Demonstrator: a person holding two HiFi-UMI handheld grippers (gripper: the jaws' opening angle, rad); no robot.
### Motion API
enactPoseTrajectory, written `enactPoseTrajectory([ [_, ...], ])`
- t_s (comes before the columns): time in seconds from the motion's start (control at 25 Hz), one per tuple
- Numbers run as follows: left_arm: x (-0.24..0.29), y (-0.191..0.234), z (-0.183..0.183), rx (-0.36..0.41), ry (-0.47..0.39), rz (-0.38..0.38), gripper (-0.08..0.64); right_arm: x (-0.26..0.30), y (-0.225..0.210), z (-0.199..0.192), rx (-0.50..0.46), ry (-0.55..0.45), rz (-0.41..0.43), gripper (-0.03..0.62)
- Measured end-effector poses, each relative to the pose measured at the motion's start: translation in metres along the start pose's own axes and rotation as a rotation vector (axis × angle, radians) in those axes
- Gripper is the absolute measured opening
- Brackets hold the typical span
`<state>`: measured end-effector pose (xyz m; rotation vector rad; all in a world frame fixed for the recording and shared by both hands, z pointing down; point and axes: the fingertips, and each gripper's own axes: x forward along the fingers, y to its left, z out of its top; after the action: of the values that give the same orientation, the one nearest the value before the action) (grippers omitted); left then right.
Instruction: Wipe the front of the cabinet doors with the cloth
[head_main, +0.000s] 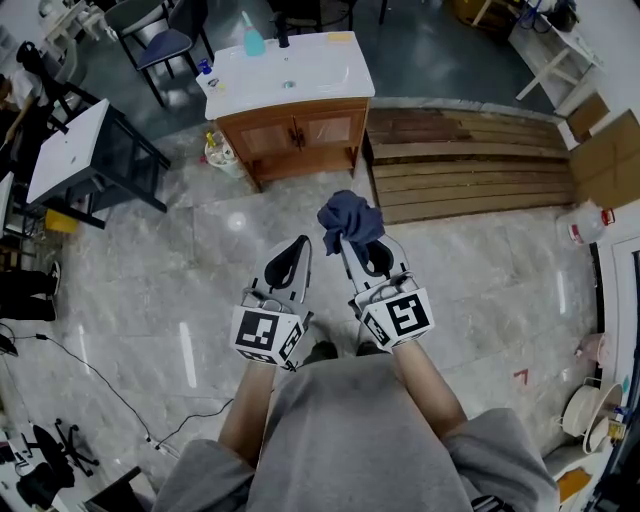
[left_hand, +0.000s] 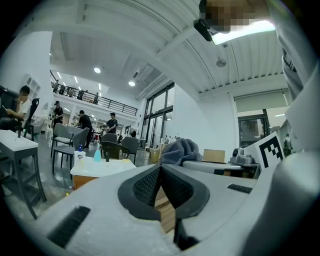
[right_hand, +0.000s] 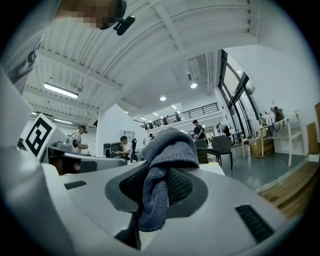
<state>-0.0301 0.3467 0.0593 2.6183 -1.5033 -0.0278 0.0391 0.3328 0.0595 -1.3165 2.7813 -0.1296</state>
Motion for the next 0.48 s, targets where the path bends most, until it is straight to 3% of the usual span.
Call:
enactPoseTrajectory([
  [0.2,-0.018,0.027,-0.004,0.062,0.025,-0.009,0.008,0.018,0.022,-0.008,-0.008,0.018,-0.019,0.074],
  [0.48,-0.015,0.052,-0.013,0.006,0.031,-0.027,0.008,0.036,0.023,-0.018,-0.008,0.043,-0.058,0.074],
])
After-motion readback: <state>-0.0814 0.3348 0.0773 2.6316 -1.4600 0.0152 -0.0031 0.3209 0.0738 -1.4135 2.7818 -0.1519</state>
